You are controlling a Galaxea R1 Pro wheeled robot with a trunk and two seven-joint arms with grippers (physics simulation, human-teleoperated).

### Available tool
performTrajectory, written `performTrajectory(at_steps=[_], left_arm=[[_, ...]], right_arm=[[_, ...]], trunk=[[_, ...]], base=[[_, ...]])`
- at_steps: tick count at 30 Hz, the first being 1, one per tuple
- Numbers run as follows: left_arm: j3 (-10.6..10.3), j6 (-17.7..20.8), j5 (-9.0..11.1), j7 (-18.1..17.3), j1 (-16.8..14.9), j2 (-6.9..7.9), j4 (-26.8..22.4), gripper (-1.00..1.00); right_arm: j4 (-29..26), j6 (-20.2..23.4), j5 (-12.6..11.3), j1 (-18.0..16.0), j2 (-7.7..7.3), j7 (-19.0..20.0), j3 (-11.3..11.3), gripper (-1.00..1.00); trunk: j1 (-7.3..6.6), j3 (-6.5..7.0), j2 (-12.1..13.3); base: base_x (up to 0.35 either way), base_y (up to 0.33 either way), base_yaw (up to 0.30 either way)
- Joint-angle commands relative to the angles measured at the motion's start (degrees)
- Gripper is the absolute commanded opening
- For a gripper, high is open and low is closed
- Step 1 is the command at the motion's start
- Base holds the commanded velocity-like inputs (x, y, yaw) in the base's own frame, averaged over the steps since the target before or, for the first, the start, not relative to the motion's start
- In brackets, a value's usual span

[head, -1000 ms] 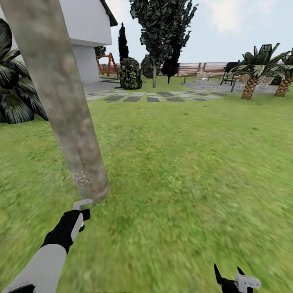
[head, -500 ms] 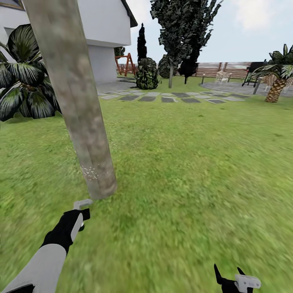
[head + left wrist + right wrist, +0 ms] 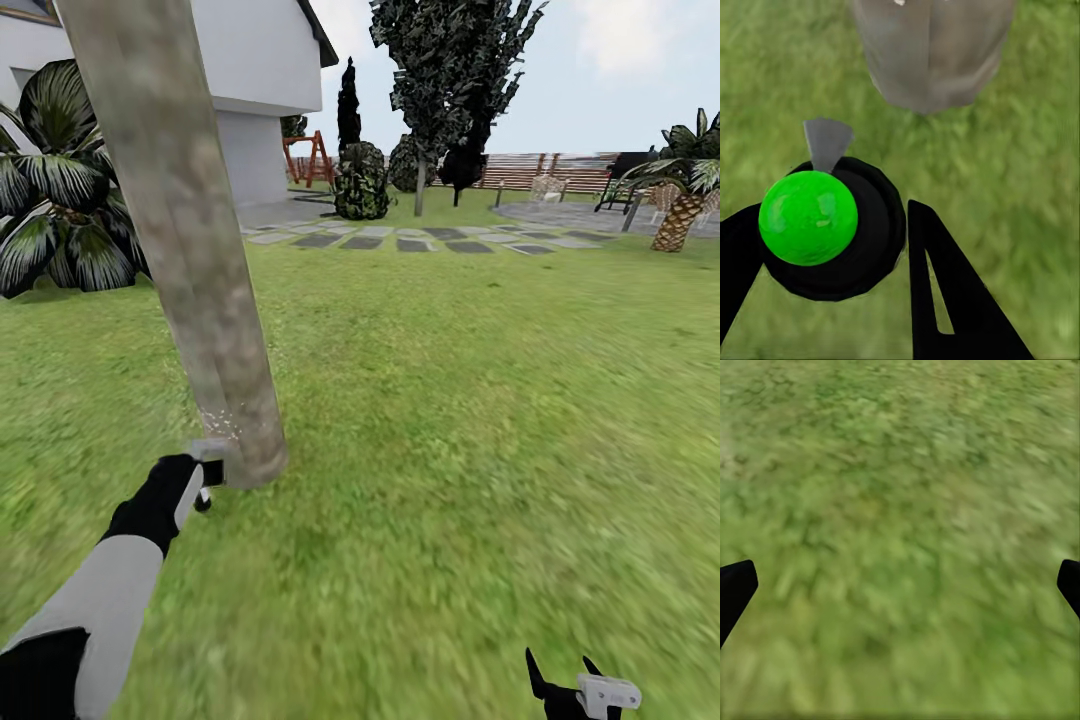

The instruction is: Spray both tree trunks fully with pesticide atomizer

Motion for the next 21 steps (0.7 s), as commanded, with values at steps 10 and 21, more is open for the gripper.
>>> performTrajectory(at_steps=[10, 21], left_arm=[[-0.6, 4.2, -0.3, -3.8, -1.2, 0.54, -2.7, -1.0], [-3.9, 7.7, -0.3, -3.9, -4.6, 1.83, -3.4, -1.0]], right_arm=[[0.0, 0.0, 0.0, 0.0, 0.0, 0.0, 0.0, 1.0], [0.0, 0.0, -0.1, 0.0, 0.0, 0.0, 0.0, 1.0]], trunk=[[0.0, 0.0, 0.0], [0.0, 0.0, 0.0]], base=[[-0.073, 0.016, 0.0], [-0.002, 0.0, 0.0]])
